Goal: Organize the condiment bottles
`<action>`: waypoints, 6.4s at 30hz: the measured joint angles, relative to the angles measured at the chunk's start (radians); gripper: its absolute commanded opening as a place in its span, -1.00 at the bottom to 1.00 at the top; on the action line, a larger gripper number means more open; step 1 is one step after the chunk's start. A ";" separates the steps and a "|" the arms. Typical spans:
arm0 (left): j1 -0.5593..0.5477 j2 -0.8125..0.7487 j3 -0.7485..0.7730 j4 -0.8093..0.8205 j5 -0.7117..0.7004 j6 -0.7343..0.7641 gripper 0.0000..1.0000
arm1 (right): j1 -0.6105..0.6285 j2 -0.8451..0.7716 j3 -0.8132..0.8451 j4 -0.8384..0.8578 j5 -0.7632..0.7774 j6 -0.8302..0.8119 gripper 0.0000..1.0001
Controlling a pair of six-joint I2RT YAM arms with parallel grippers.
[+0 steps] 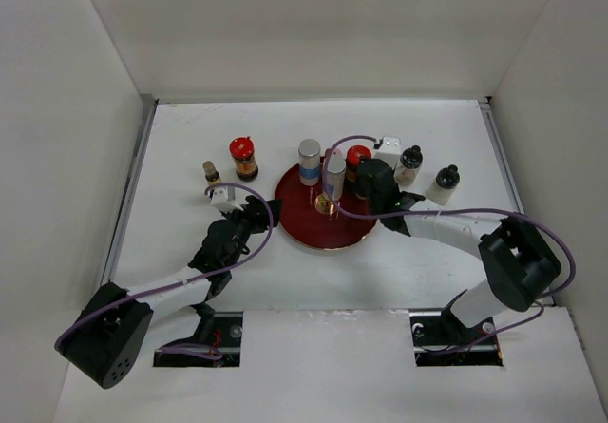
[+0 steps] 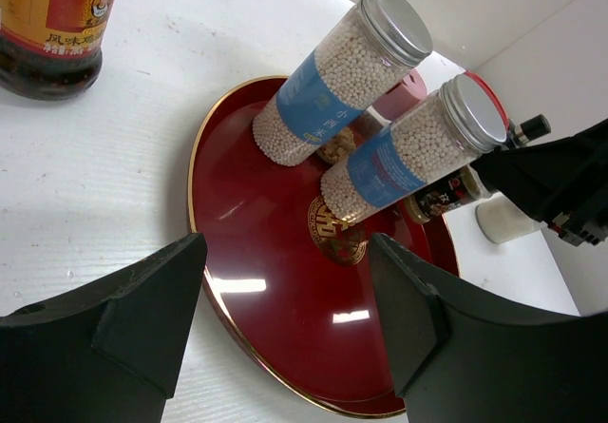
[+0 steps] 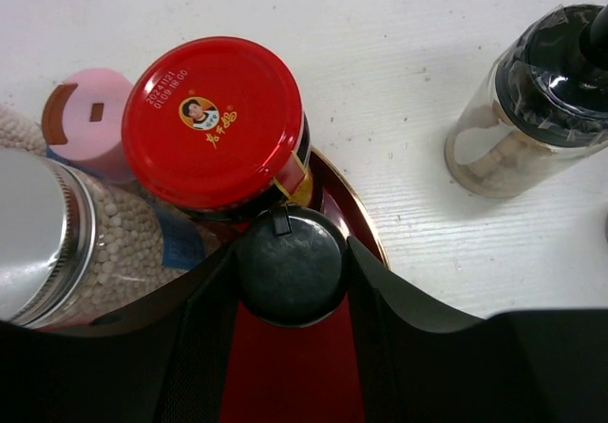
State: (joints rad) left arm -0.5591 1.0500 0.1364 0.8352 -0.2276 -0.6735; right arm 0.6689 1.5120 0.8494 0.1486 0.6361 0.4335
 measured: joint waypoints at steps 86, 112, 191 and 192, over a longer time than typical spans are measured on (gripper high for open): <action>0.002 -0.006 0.000 0.000 0.000 0.000 0.36 | -0.051 -0.455 0.098 -0.157 -0.100 -0.071 -0.17; 0.002 -0.017 0.000 0.000 0.000 0.000 0.35 | 0.135 -0.076 -0.061 -0.008 -0.116 -0.036 -0.18; -0.012 0.025 0.000 0.024 0.000 0.000 0.36 | -0.149 -0.518 -0.075 -0.348 -0.048 0.020 -0.07; -0.011 0.024 0.000 0.024 0.000 0.000 0.36 | -0.119 -0.522 -0.077 -0.371 -0.048 0.026 -0.07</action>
State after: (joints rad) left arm -0.5701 1.0740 0.1364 0.8593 -0.2272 -0.6739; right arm 0.5495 0.9901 0.7719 -0.2222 0.5884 0.4591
